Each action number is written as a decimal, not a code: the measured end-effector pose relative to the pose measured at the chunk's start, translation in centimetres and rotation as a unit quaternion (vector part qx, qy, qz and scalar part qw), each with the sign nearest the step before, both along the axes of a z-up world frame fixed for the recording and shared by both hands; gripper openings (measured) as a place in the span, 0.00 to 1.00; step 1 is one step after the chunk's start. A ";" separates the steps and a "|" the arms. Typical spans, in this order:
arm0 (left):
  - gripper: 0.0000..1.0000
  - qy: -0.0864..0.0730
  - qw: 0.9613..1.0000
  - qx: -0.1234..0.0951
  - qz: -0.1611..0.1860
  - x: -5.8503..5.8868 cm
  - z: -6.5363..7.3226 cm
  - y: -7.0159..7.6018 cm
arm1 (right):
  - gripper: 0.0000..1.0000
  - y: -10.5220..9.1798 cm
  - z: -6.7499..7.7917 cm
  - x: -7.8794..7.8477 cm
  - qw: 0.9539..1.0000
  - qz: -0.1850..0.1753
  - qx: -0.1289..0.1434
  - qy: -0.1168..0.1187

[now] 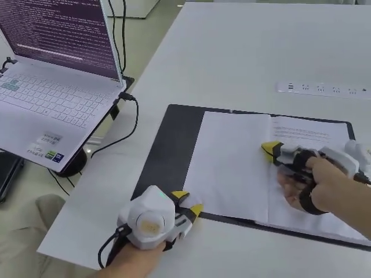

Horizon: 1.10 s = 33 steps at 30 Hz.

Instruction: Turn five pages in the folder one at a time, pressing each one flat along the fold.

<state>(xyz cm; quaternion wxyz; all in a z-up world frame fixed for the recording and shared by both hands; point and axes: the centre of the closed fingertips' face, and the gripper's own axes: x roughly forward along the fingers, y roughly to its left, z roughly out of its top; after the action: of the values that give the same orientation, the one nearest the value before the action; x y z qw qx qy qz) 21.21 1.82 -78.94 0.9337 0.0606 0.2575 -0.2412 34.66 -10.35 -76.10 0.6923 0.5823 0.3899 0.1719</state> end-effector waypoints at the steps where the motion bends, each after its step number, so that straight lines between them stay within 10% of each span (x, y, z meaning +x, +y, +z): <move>1: 0.21 0.000 1.000 0.000 0.000 0.0 0.0 0.0 | 0.00 0.2 0.0 -0.4 1.000 0.003 0.001 0.001; 33: 0.21 0.001 1.000 0.001 0.000 0.1 -0.1 0.1 | 0.00 0.0 -2.1 -7.0 0.998 0.053 -0.007 0.013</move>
<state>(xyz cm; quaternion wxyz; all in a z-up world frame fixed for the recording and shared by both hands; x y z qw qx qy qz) 21.34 1.94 -79.09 0.9335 0.0614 0.2586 -0.2405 27.63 -10.39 -78.19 0.6811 0.5579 0.4307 0.1982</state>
